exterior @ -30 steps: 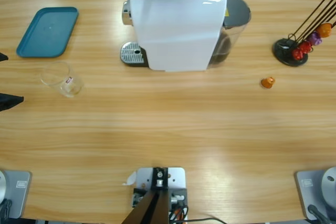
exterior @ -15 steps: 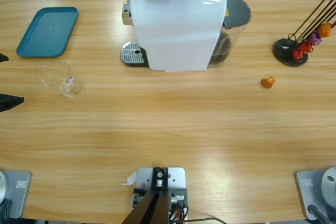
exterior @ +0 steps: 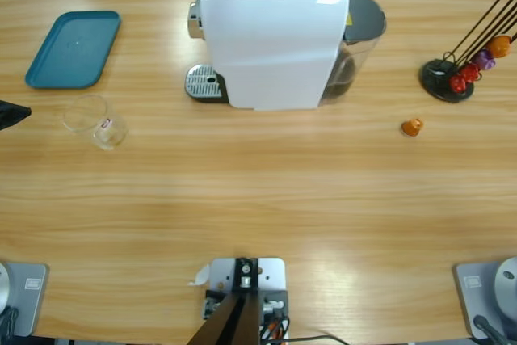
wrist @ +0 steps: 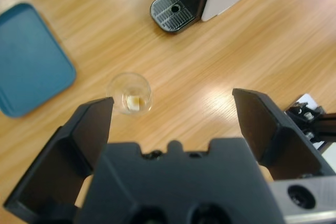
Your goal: Pour coffee
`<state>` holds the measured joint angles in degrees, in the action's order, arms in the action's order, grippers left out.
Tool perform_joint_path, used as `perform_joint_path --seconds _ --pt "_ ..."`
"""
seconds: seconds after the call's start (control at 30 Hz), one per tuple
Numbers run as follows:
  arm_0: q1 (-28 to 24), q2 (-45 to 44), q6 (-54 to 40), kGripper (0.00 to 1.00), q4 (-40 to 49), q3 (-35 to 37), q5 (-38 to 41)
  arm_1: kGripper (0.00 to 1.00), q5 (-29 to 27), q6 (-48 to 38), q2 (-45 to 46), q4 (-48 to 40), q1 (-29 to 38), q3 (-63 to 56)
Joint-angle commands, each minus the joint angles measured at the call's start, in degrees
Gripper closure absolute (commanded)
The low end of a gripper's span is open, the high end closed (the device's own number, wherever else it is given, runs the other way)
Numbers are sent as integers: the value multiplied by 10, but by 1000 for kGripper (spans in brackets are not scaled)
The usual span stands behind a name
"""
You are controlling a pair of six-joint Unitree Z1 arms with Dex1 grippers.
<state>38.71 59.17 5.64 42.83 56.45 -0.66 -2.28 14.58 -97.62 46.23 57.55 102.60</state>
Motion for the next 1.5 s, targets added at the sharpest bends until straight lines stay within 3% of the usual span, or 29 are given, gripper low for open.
perform_joint_path --seconds 0.03,0.07,0.1,0.13,0.2,0.47,0.67,0.83,1.13,1.5 --pt "-6 -15 39 13 48 -14 -16 469 -31 -260 64 9 16 -85" --pt "-6 -17 39 13 48 -13 -16 520 -52 -301 72 11 16 -93" --pt "-6 -18 39 13 48 -13 -14 678 -76 -326 79 13 16 -100" --pt "-6 -20 39 13 48 -13 -13 990 -97 -351 85 11 16 -109" --pt "-6 -22 38 13 48 -11 -9 1000 -161 -377 92 0 16 -132" --pt "-5 -21 11 12 51 -4 16 1000 -269 -610 98 -87 6 -177" --pt "-5 -29 -2 12 63 -3 25 1000 -299 -662 71 -172 -29 -160" --pt "-5 -29 -10 12 63 -6 25 1000 -289 -683 39 -204 -48 -146" --pt "-5 -43 -12 13 67 -4 25 1000 -223 -692 -26 -233 -72 -119" --pt "-5 -40 -15 12 66 -5 25 1000 -207 -713 -67 -230 -16 -109"
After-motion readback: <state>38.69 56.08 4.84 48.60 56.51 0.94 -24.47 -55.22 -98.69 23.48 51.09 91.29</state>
